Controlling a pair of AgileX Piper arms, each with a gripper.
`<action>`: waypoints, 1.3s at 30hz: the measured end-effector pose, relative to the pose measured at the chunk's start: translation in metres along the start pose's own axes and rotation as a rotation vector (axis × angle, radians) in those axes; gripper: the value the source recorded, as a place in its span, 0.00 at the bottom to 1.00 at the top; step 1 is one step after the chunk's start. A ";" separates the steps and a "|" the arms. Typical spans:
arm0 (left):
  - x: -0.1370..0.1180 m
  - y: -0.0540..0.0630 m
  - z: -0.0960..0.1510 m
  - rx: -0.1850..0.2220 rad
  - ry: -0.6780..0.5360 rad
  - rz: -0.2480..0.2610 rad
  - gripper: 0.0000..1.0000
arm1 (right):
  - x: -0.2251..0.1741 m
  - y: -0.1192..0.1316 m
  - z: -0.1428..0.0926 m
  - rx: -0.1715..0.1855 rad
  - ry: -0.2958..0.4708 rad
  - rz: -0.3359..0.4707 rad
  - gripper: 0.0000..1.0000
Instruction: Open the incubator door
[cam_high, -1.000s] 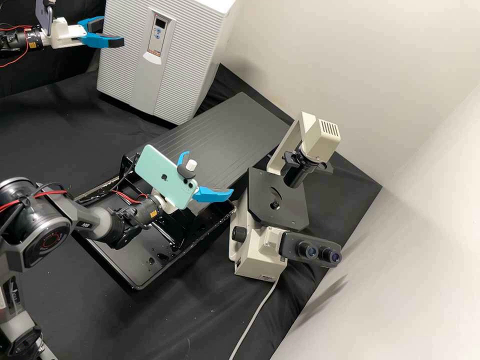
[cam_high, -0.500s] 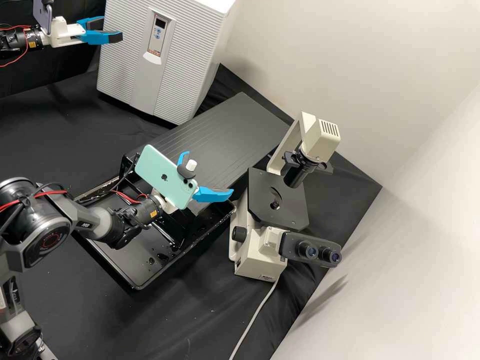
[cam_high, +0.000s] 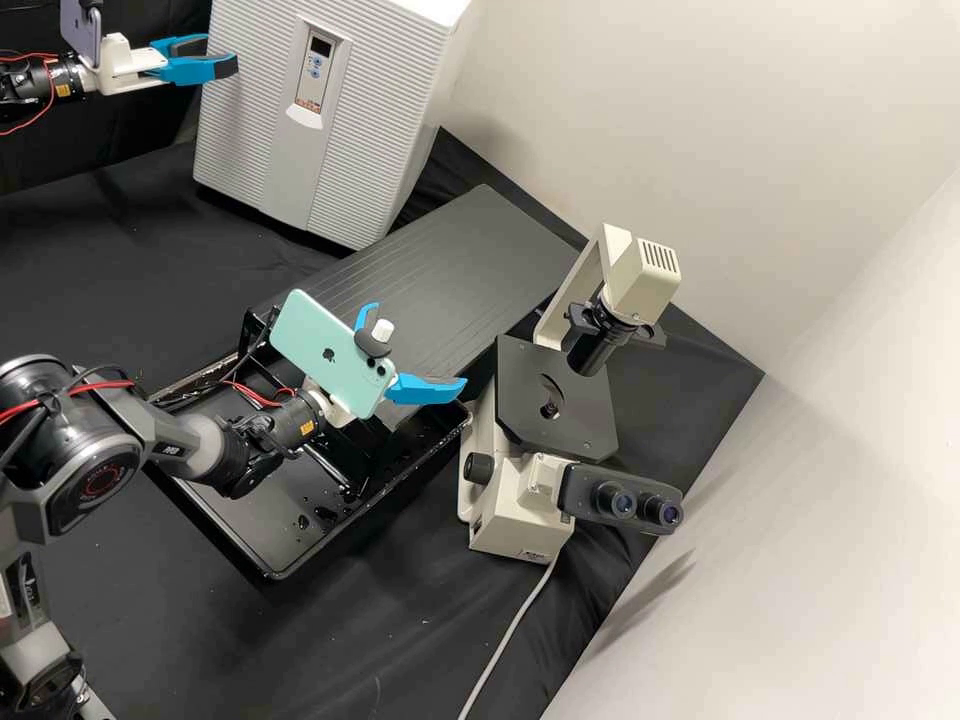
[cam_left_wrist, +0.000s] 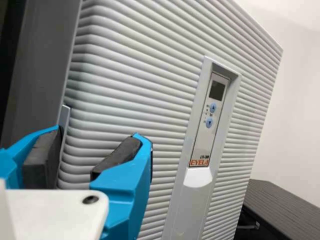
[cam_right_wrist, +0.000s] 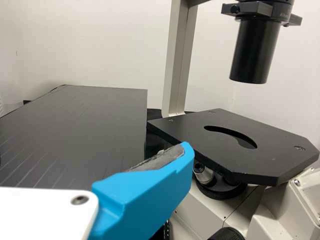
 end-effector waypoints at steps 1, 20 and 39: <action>-0.001 -0.001 0.002 -0.011 0.009 0.002 0.00 | 0.000 0.000 0.000 0.000 0.000 0.000 1.00; -0.016 -0.005 0.013 -0.050 0.024 -0.004 0.00 | 0.000 0.000 0.000 0.000 0.000 0.000 1.00; -0.051 -0.007 0.048 -0.082 -0.003 -0.031 0.00 | 0.000 0.000 0.000 0.000 0.000 0.000 1.00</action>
